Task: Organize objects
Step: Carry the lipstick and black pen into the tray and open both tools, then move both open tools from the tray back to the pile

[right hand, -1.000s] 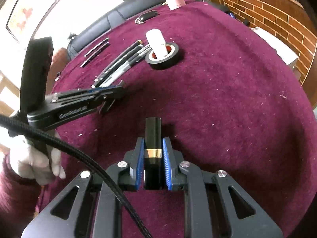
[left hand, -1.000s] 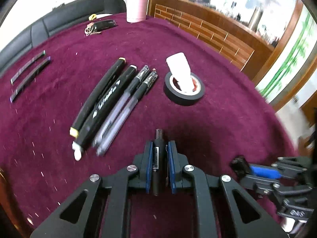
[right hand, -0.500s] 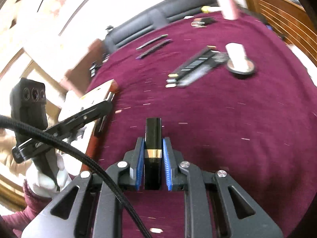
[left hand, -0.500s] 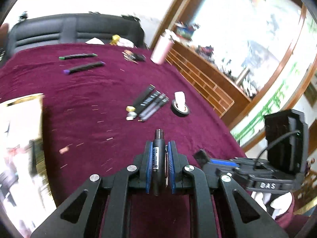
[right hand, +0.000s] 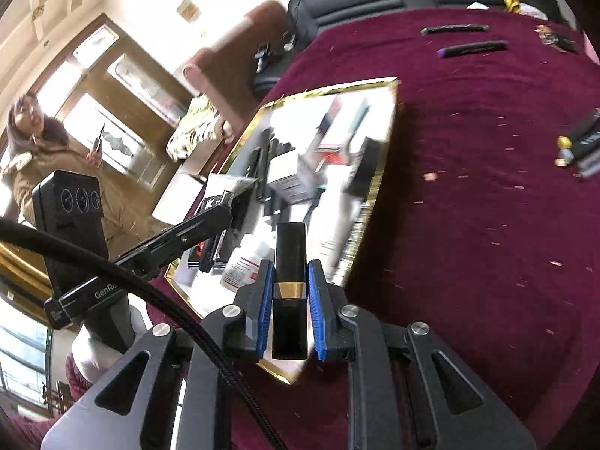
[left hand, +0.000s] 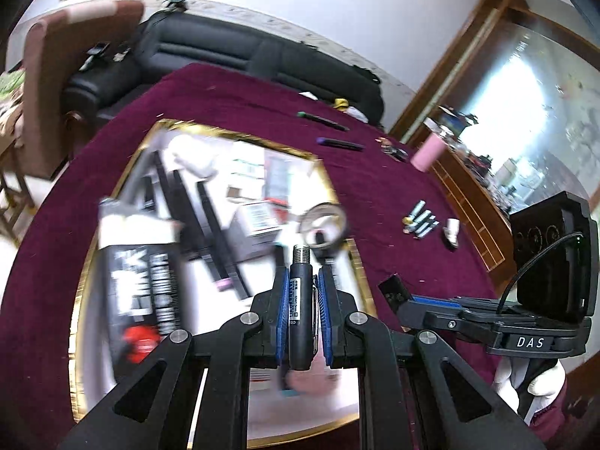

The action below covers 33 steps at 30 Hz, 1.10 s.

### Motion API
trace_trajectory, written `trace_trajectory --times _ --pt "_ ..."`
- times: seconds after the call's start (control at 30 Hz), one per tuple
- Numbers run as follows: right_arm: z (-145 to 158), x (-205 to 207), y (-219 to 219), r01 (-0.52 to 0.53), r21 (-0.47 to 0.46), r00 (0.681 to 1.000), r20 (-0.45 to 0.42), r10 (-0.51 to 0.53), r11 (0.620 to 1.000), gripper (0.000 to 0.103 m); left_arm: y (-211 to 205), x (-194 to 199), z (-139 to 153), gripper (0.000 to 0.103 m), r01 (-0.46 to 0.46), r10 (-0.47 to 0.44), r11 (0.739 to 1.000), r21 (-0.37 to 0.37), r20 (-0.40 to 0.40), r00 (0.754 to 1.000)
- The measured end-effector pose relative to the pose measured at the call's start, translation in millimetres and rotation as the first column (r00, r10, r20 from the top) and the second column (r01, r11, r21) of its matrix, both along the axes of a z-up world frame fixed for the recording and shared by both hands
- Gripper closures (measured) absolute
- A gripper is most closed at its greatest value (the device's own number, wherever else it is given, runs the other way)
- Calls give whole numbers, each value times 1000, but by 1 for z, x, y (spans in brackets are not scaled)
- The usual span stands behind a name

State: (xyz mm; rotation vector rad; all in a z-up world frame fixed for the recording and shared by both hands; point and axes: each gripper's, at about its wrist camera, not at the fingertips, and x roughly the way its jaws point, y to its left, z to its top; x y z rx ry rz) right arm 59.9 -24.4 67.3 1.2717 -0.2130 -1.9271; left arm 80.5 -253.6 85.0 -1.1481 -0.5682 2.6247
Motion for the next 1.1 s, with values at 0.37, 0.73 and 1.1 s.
trace_trajectory --times 0.37,0.73,1.1 --pt "-29 -25 -59 -28 85 999 48 24 996 86 -31 -8 -34 91 -50 51 999 -20 63 997" --pt "-36 -25 -74 -32 122 998 58 25 992 73 -43 -3 -25 52 -63 62 998 28 35 997" --pt "4 -33 13 164 18 986 -15 -163 986 63 -24 10 10 37 -34 34 999 14 -48 998"
